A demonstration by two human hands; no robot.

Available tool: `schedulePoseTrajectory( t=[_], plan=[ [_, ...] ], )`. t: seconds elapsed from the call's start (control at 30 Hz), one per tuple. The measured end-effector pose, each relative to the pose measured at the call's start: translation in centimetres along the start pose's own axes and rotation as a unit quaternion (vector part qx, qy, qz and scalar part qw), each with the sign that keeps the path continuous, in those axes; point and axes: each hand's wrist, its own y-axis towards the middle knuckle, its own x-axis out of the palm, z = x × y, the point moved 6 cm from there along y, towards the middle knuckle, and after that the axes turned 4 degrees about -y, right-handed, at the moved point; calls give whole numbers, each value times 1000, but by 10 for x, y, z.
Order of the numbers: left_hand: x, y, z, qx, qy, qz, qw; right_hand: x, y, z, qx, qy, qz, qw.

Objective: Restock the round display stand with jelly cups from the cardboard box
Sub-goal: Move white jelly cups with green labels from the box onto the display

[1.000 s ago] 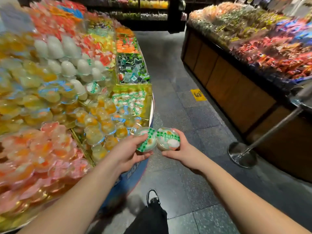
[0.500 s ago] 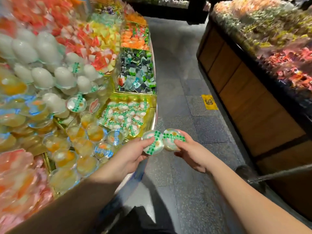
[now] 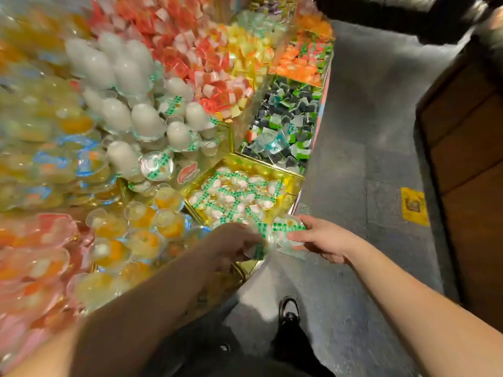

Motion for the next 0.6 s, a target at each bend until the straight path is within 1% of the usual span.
schedulePoseTrajectory(
  t=[0.07,0.17,0.23,0.33,0.4,0.5,0.6],
  plan=[
    [-6,18,10,9,16,60,998,-16,30,-7,8,-29,-38,999],
    [-4,35,26,12,72,132,989,-40,73,-17,15,-100,-86,991],
    [-2,45,34,10,104,167,980,-52,102,-18,29,-96,-106,989],
    [1,65,41,-11,179,187,966,-63,140,-18,25,-145,-115,982],
    [3,80,38,-58,232,186,953,-62,160,-15,30,-200,-130,971],
    [6,98,27,-119,320,181,923,-51,179,-12,16,-321,-156,934],
    [10,106,13,-154,346,185,907,-37,192,-7,5,-416,-172,893]
  ],
)
